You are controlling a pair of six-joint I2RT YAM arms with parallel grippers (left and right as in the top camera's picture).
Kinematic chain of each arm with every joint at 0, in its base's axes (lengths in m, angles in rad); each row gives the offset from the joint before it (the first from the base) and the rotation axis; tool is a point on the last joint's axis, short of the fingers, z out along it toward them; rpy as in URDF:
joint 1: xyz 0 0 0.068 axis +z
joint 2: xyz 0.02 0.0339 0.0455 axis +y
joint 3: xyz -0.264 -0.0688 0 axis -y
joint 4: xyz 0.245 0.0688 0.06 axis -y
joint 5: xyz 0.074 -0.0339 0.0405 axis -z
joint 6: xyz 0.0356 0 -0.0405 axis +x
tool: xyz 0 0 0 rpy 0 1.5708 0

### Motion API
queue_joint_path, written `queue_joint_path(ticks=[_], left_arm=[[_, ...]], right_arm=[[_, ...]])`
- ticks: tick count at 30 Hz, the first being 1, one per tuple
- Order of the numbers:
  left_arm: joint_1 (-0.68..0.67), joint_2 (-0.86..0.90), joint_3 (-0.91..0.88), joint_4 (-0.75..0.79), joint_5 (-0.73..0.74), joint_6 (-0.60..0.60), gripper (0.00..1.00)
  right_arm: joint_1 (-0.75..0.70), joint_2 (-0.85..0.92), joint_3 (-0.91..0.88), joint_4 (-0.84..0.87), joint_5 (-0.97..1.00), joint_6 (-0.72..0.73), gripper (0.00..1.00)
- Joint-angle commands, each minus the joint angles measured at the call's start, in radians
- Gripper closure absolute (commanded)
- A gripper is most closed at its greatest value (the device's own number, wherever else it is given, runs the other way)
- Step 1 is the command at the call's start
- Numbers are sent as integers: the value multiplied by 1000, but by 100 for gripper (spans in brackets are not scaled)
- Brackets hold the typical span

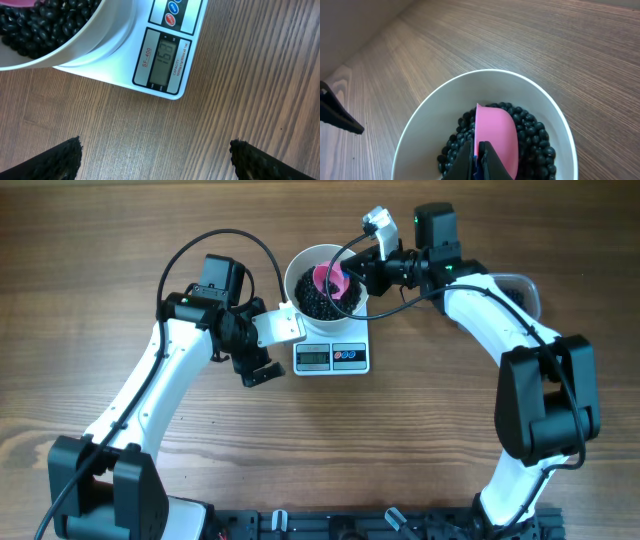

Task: Scoop item into bowl and weigh 150g on scale
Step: 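Lower the pink scoop into the white bowl and scoop beans out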

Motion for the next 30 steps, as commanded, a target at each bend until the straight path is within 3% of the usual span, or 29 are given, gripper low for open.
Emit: queue_joint_path(ticks=[1,8,17,30], left_arm=[[-5,-3,9,-1,12,19,0],[-4,-3,9,-1,12,19,0],[-5,-3,9,-1,12,19,0],[-6,-3,9,-1,12,19,0]], right_arm=[[1,19,17,-1,-36,14,96],[-7,19,17,-1,-87,47,96],[-61,19,17,5,-132,225,96],[-80,-16,17,135,-271,220,96]])
